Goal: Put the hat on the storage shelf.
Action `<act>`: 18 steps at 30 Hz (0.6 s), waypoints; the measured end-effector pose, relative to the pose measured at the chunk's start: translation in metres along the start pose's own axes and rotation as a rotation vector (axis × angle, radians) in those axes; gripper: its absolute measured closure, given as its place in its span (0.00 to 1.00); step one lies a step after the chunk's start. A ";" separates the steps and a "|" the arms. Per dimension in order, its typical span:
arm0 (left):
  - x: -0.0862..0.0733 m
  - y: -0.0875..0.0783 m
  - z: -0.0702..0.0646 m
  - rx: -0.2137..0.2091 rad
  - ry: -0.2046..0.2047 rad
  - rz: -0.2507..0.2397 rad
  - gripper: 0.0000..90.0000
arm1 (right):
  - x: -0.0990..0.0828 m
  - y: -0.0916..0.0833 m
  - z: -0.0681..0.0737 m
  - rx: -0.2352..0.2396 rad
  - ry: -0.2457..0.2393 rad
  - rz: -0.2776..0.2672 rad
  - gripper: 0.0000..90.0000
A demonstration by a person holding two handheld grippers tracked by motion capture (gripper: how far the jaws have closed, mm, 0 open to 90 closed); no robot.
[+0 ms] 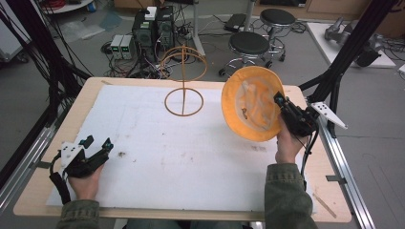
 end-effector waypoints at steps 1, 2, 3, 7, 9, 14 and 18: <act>0.000 0.000 0.000 -0.002 -0.002 0.001 0.38 | 0.003 0.002 0.001 -0.003 -0.008 -0.006 0.96; 0.000 0.001 0.000 0.000 -0.004 -0.001 0.38 | 0.004 0.005 0.002 -0.001 -0.007 -0.007 0.96; 0.000 0.001 0.000 -0.001 -0.007 0.002 0.38 | 0.007 0.007 0.003 -0.002 -0.014 -0.009 0.96; 0.000 0.001 0.001 -0.004 -0.016 -0.004 0.38 | 0.012 0.019 0.005 -0.015 -0.026 -0.019 0.96; 0.000 0.000 0.001 -0.005 -0.024 -0.008 0.38 | 0.014 0.027 0.007 -0.021 -0.039 -0.022 0.96; 0.001 -0.001 0.003 -0.005 -0.030 -0.012 0.38 | 0.019 0.043 0.014 -0.024 -0.087 -0.014 0.96; 0.001 -0.001 0.002 -0.006 -0.031 -0.014 0.38 | 0.028 0.057 0.023 -0.011 -0.125 -0.029 0.96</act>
Point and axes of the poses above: each handheld gripper's, and its own axes: y roughly forward along the jaws, x roughly out of its top, z roughly to its left, the point moved 5 cm from there along y, roughly forward along the jaws, and after that the axes turned 1 degree about -x, right-handed, at the moved point
